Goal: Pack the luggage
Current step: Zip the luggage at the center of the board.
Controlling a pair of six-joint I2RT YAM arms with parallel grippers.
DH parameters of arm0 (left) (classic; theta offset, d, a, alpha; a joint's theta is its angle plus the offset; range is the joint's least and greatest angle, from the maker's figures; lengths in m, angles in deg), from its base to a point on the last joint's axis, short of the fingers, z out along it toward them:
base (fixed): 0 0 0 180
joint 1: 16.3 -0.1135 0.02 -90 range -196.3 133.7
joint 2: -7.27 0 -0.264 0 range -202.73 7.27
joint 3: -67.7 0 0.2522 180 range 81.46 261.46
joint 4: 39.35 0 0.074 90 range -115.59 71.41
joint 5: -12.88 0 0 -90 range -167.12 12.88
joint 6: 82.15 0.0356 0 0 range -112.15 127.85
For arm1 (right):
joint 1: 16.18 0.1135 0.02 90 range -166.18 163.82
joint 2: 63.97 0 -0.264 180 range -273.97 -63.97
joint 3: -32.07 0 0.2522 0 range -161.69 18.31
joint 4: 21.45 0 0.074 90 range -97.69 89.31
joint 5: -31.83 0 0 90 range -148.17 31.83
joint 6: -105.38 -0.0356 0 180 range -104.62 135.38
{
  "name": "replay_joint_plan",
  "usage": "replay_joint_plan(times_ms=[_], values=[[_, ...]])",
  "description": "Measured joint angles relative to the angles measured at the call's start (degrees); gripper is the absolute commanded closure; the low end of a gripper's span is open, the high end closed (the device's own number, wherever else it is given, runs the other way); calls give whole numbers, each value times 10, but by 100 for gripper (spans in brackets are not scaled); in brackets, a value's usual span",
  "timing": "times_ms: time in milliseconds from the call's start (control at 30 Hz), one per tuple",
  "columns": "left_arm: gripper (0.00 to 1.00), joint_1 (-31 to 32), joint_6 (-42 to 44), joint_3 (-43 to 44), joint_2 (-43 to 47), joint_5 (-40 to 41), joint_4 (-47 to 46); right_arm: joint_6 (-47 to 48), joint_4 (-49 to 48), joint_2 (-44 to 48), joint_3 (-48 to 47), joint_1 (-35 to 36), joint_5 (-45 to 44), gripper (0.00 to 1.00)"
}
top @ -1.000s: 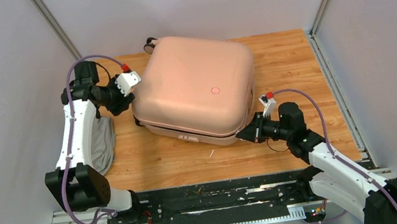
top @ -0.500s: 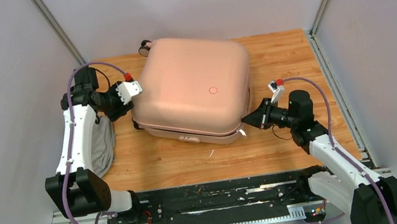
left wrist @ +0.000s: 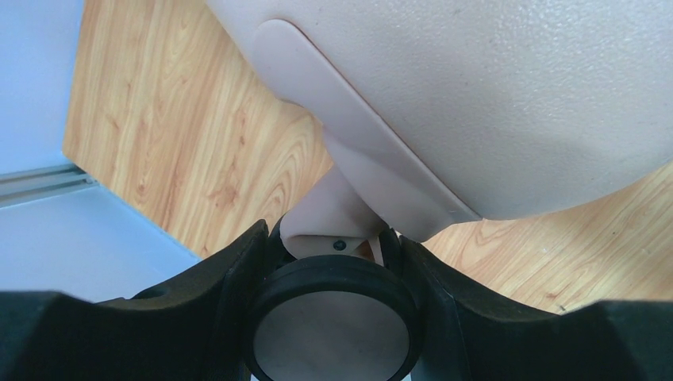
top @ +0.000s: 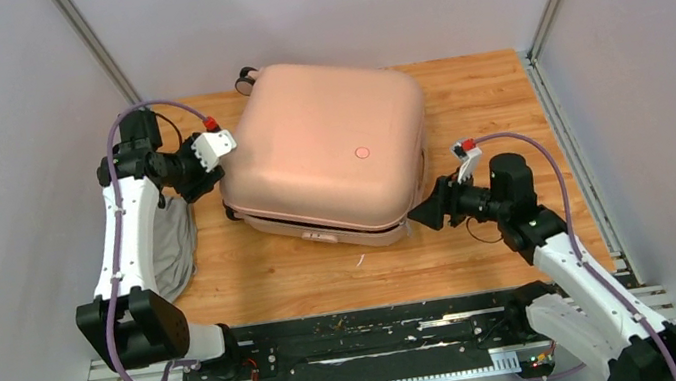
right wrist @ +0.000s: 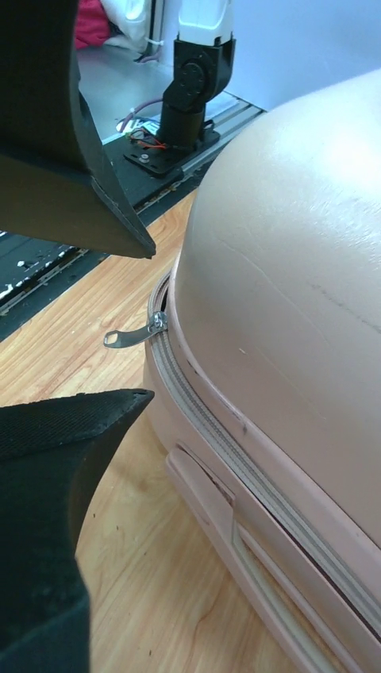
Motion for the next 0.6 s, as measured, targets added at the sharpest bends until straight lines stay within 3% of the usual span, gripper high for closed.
replay_joint_plan(times_ms=[233, 600], values=[[100, 0, -19, 20, 0, -5, 8, 11, -8, -77, 0, 14, 18, 41], [100, 3, -24, 21, 0, 7, 8, 14, -49, -123, 0, 42, 38, 54]])
